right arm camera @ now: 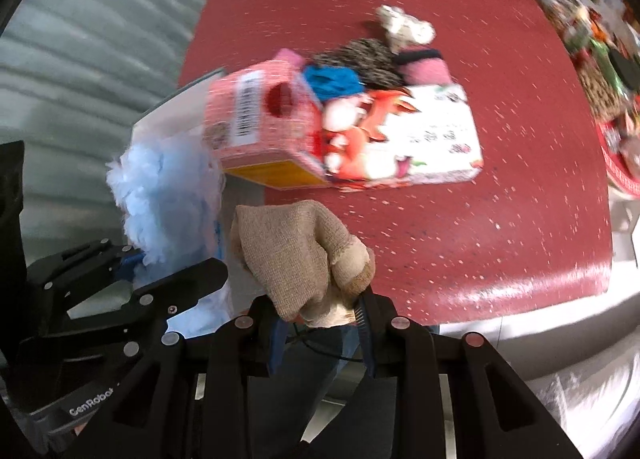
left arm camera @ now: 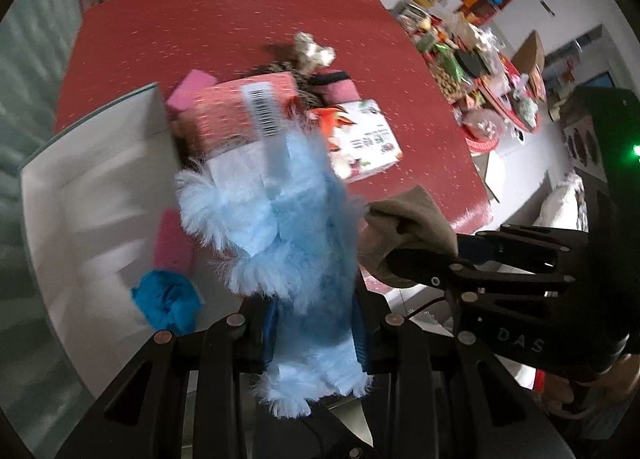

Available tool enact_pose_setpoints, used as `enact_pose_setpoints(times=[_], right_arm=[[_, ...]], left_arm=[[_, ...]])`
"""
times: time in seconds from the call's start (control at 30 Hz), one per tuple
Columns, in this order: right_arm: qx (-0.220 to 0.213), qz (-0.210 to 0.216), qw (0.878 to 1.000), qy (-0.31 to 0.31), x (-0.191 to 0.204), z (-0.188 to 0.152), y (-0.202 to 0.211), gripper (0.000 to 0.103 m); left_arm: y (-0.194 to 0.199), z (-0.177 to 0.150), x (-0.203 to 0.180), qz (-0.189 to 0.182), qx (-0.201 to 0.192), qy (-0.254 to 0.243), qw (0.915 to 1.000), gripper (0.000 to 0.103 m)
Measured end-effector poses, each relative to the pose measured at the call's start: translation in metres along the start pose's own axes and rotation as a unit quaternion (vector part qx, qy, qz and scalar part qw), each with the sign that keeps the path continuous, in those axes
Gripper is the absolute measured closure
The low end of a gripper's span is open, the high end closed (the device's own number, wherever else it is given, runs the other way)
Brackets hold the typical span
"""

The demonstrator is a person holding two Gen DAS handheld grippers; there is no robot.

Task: Organize soft objects
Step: 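Carry the fluffy toy and beige sock over the white box with both tools, then lower the fluffy toy and beige sock into the white box, open both tools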

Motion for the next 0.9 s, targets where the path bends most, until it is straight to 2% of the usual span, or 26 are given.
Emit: enact_pose_setpoints(times=[0.5, 0.9], right_arm=[[0.025, 0.012, 0.993, 0.117, 0.086, 0.002, -0.011, 0.072], [0.045, 0.023, 0.984, 0.174, 0.130, 0.011, -0.025, 0.072]], left_arm=[[0.033, -0.034, 0.066, 0.041, -0.034, 0.102, 0.9934, 0.070], [0.047, -0.060, 0.118, 0.081, -0.038, 0.188, 0.9780, 0.070]])
Point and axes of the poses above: each gripper's, at about its wrist camera, not at the fingertips, and y roughly against the way its jaws point, x to its left, z to its top, the point moved 4 cm from there along -y, roughly the way its jaws point, and after that the axes turned 7 degrees about -y, right-handed, at the moved point
